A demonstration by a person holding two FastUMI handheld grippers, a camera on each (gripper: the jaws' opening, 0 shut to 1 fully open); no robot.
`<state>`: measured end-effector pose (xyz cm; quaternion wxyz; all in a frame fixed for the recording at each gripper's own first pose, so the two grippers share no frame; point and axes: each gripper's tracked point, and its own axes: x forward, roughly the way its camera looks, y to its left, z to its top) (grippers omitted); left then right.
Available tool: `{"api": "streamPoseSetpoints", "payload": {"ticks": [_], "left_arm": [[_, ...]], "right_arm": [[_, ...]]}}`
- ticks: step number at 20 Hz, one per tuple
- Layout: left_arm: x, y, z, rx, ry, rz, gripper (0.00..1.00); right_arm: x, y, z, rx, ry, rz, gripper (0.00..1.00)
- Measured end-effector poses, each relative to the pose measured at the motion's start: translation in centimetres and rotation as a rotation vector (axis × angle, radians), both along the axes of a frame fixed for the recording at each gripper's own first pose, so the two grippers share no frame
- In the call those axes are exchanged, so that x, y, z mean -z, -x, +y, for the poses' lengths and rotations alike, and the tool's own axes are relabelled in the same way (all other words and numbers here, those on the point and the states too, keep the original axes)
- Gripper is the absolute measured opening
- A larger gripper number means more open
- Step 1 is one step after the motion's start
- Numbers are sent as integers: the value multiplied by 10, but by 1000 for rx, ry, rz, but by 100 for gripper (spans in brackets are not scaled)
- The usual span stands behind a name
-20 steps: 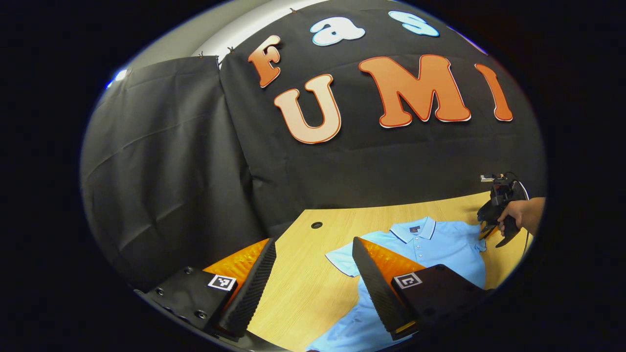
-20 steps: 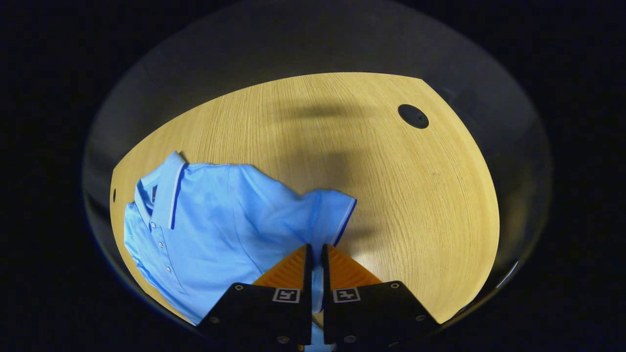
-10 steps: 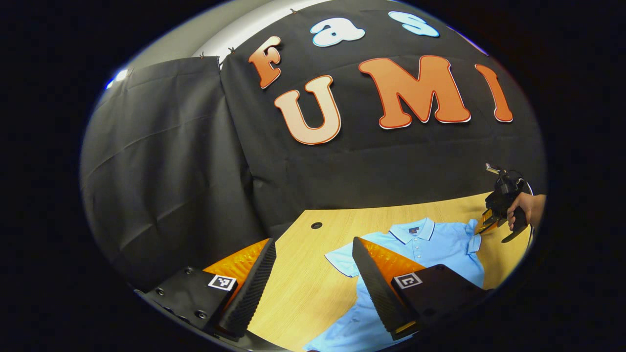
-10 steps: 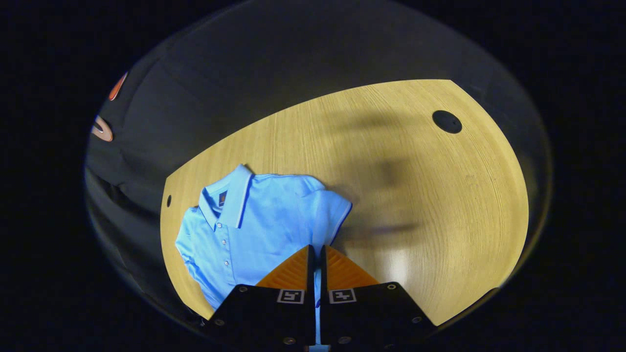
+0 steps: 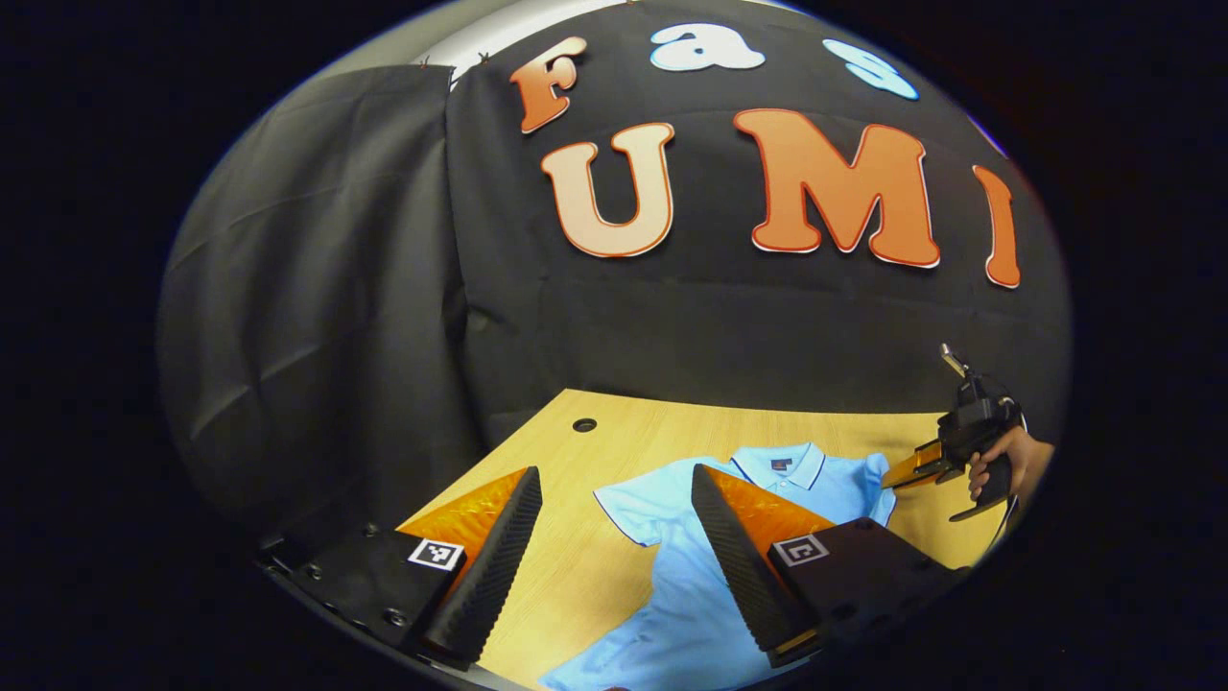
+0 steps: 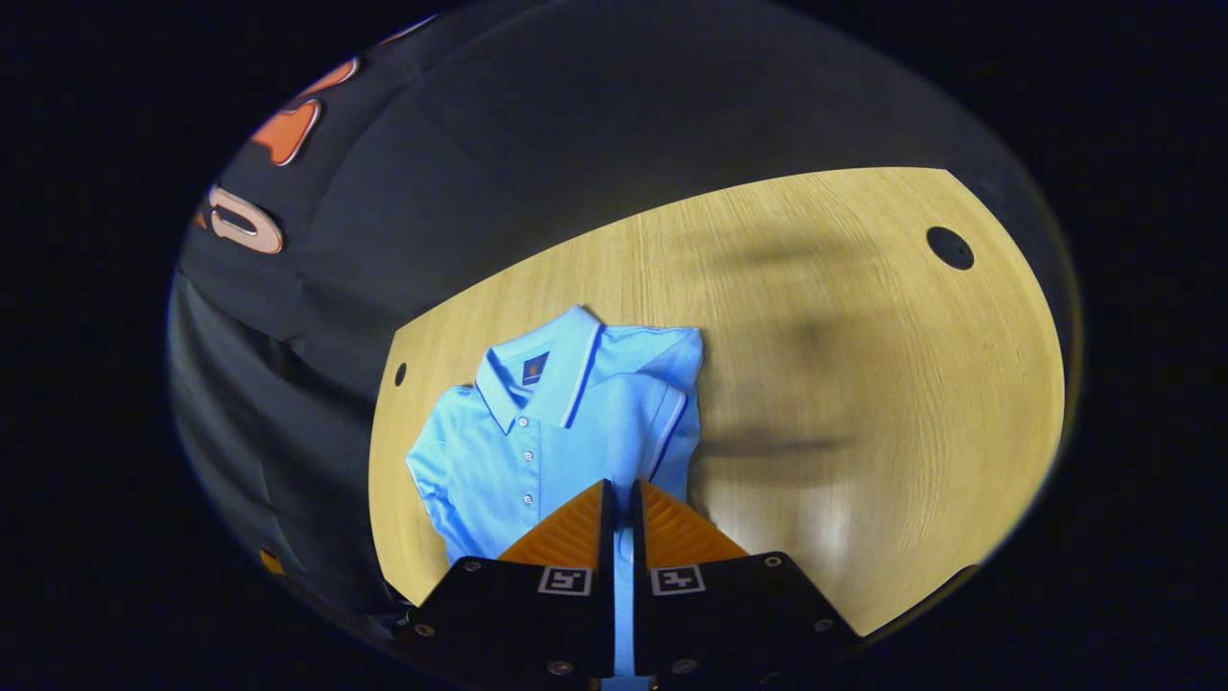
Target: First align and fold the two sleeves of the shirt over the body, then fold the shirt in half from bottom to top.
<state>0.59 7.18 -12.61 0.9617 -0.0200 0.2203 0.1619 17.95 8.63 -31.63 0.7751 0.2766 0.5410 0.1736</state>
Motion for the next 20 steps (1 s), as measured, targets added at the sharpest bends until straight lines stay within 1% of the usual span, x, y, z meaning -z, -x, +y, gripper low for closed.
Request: {"api": "streamPoseSetpoints", "payload": {"ticks": [1,2,4,5,6,7,10,11,13,16,17,18,19,20], "left_arm": [[8,-7,4,6,33,9,100],[16,-15,6,17,78,16,100],[33,-33,15,43,158,33,100],[43,-42,20,62,179,48,100],[55,-54,24,83,194,65,100],[67,-63,26,111,217,84,100],[101,-93,33,183,327,158,99],[112,-103,37,193,372,183,98],[135,-122,47,191,436,229,99],[175,-148,58,185,490,321,100],[190,-154,55,185,515,367,100],[205,-158,54,181,542,416,100],[218,-158,52,176,569,462,100],[228,-161,49,170,597,494,100]], "right_arm": [[-5,4,4,-2,-19,6,16],[-10,7,7,3,-38,4,9],[-18,14,5,21,-39,-7,10],[-21,18,3,34,-27,-19,12],[-24,22,-1,50,-8,-29,2],[-29,27,-6,70,10,-38,16],[-43,45,-17,144,60,-59,27],[-47,53,-20,167,78,-62,35],[-56,70,-25,205,112,-70,41],[-70,96,-33,244,165,-100,48],[-72,105,-35,257,183,-111,58],[-73,114,-37,275,198,-114,61],[-72,124,-39,293,208,-104,69],[-71,134,-39,307,212,-90,72]]}}
